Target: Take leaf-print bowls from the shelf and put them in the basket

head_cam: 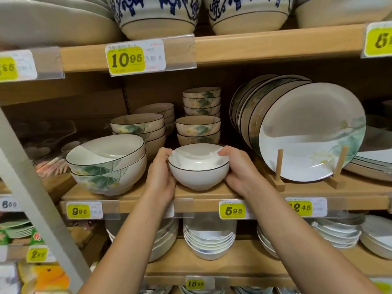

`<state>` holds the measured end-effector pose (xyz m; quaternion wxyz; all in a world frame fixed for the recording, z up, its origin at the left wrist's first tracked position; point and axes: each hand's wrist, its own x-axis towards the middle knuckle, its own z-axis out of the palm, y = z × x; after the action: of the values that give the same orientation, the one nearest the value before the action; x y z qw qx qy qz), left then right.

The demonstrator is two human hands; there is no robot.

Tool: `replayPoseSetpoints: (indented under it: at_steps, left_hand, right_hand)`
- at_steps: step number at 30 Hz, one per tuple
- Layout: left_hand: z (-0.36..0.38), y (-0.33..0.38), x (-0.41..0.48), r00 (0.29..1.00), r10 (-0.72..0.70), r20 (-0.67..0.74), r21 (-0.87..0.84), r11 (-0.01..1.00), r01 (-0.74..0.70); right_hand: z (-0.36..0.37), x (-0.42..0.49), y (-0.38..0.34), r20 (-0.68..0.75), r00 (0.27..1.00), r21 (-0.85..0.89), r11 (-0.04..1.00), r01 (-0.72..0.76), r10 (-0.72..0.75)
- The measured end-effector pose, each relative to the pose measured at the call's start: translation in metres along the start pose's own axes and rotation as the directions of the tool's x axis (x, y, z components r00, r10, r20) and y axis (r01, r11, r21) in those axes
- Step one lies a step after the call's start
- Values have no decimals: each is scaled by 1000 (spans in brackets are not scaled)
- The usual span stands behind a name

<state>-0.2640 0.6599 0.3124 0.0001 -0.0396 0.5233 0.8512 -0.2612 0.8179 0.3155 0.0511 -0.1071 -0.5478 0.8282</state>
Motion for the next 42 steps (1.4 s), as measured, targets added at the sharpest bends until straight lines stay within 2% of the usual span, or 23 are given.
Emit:
replayPoseSetpoints:
  at_steps: [2,3,6,8,11,14,16,20,24,27,30,33,36,42]
  left_hand:
    - [-2,-14,-14,985,131,-112,-4,991,-133]
    - [1,-19,-23,978,175,-114,21,985,-173]
    - [13,-30,-31,966,234,-107,139,966,-218]
    - [14,-22,-21,960,243,-142,159,962,-221]
    - [4,-14,-5,968,225,-111,159,965,-207]
    - [-5,-25,-8,932,313,-181,181,942,-282]
    - [-3,-29,-14,930,343,-131,237,922,-306]
    - [9,-24,-17,965,259,42,252,932,-261]
    - [28,9,-17,915,394,91,189,895,-404]
    - [54,41,4,905,420,65,93,901,-424]
    - [79,61,45,915,403,-7,101,911,-401]
    - [90,65,81,921,389,-10,189,905,-381]
    - [89,59,93,894,447,34,292,851,-437]
    - [81,45,115,888,460,13,318,840,-440]
  right_hand:
    - [2,-2,1,6,999,-36,999,39,-39]
    - [2,-4,5,25,998,-68,996,66,-64]
    - [-2,-14,22,74,986,-157,974,162,-152]
    - [-9,-16,23,52,981,-162,968,194,-188]
    - [-11,-12,10,6,986,-153,974,164,-165]
    - [-14,-6,11,107,982,-125,978,170,-157]
    - [-16,-6,17,179,973,-99,981,165,-146]
    - [-11,-12,20,175,966,-153,964,217,-190]
    - [8,-13,-13,201,920,-130,922,366,-337]
    - [34,-1,-49,155,903,-121,899,421,-402]
    - [53,27,-70,41,874,-166,859,484,-485]
    - [60,55,-77,11,861,-181,846,502,-509]
    - [63,73,-72,8,855,-185,840,511,-518]
    - [61,100,-54,-34,859,-255,835,487,-511]
